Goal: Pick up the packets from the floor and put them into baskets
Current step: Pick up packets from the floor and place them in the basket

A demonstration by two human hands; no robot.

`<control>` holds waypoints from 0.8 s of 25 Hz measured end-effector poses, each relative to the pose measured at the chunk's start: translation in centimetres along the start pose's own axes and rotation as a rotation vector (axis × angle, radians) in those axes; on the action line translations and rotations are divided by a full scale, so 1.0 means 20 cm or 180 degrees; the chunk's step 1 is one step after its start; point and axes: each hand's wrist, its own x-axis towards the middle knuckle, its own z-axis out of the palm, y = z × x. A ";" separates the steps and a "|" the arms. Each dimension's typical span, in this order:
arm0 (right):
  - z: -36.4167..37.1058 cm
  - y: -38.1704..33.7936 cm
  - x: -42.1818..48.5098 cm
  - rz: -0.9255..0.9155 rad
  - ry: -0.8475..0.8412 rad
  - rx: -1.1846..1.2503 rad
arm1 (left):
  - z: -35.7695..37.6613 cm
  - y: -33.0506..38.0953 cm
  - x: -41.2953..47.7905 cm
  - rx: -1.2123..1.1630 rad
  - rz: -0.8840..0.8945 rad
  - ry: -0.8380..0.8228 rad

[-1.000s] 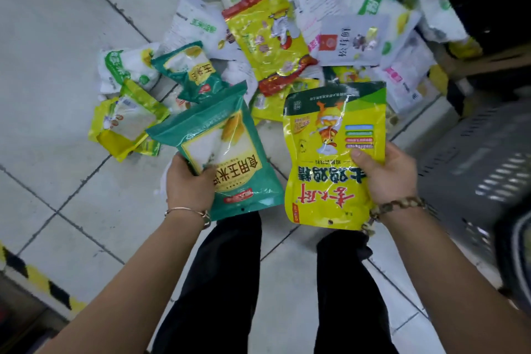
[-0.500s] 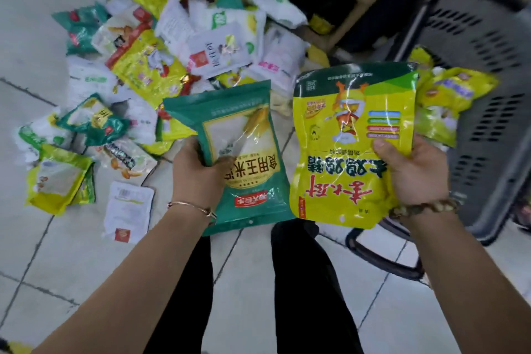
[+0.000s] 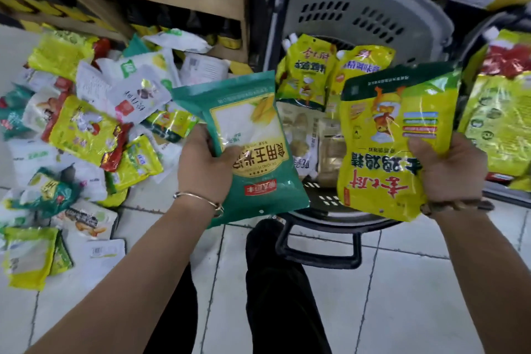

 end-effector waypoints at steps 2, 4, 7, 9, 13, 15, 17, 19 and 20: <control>-0.02 0.11 0.06 0.0037 0.0165 -0.0304 | 0.15 0.05 0.01 0.0375 0.0199 -0.0079; 0.03 0.20 0.11 0.0141 0.0158 -0.0457 | 0.32 0.06 0.03 0.0717 0.0297 -0.0180; 0.16 0.29 0.16 0.0396 0.0015 -0.0577 | 0.56 0.04 0.09 0.1261 0.0309 -0.0429; 0.25 0.37 0.19 0.0550 -0.0135 -0.0421 | 0.69 0.00 0.13 0.1507 0.0228 -0.0559; 0.39 0.50 0.25 0.1033 -0.0251 0.0180 | 0.87 -0.08 0.23 0.1438 -0.0152 -0.0539; 0.45 0.56 0.29 0.1182 -0.0275 0.0306 | 0.94 -0.13 0.29 0.1410 -0.0252 -0.0519; 0.49 0.62 0.31 0.1286 -0.0353 0.0275 | 0.98 -0.17 0.33 0.1475 -0.0336 -0.0526; 0.54 0.67 0.33 0.1386 -0.0446 0.0340 | 1.01 -0.22 0.35 0.1488 -0.0415 -0.0600; 0.56 0.69 0.33 0.1430 -0.0479 0.0309 | 1.02 -0.24 0.36 0.1474 -0.0427 -0.0645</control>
